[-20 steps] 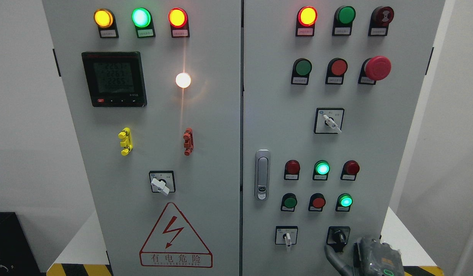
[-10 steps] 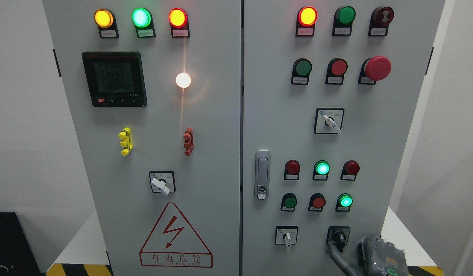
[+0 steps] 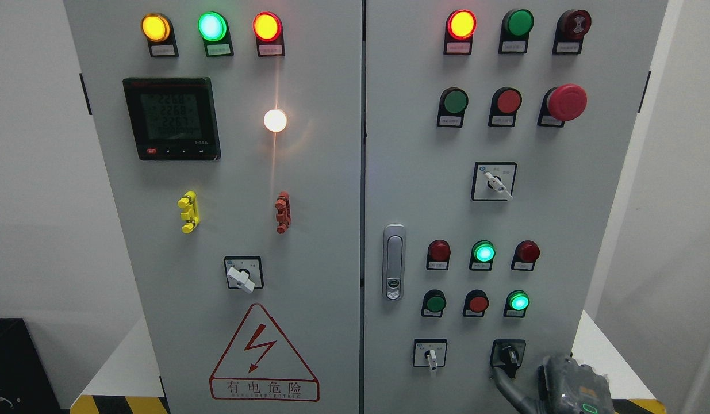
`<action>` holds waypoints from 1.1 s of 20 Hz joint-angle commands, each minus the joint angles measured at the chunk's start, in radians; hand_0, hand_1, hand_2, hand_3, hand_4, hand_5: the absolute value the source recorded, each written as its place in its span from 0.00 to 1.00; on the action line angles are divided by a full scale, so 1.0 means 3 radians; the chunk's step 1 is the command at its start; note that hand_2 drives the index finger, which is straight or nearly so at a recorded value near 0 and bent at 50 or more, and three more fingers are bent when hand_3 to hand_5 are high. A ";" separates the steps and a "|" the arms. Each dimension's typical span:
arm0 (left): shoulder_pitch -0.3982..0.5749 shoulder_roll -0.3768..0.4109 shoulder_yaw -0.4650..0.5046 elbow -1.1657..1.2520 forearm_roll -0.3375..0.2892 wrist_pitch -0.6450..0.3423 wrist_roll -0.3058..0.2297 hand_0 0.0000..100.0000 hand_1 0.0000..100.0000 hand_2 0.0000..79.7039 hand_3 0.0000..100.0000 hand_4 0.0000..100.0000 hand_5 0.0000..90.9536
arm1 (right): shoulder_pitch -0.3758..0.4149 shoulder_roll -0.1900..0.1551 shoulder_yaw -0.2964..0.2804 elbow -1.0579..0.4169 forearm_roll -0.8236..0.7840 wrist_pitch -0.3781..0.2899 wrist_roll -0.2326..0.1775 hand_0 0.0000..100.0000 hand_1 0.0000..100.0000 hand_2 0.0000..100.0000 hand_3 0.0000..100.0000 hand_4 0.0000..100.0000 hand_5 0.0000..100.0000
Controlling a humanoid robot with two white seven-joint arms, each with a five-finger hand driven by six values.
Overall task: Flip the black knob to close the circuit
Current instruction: 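Close the right hand's fingers around the black rotary knob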
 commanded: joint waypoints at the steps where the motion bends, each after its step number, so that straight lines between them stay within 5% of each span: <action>1: 0.0000 0.0000 0.0001 -0.0001 0.0000 -0.0003 -0.0003 0.12 0.56 0.00 0.00 0.00 0.00 | -0.0006 -0.0007 -0.0095 0.0001 -0.0014 -0.0003 0.0001 0.00 0.00 0.89 1.00 0.95 0.98; 22: 0.0000 0.0000 0.0001 -0.0001 0.0000 -0.0003 -0.0003 0.12 0.56 0.00 0.00 0.00 0.00 | -0.0016 -0.0007 -0.0177 -0.0035 -0.0029 -0.0008 0.0016 0.00 0.00 0.90 1.00 0.95 0.97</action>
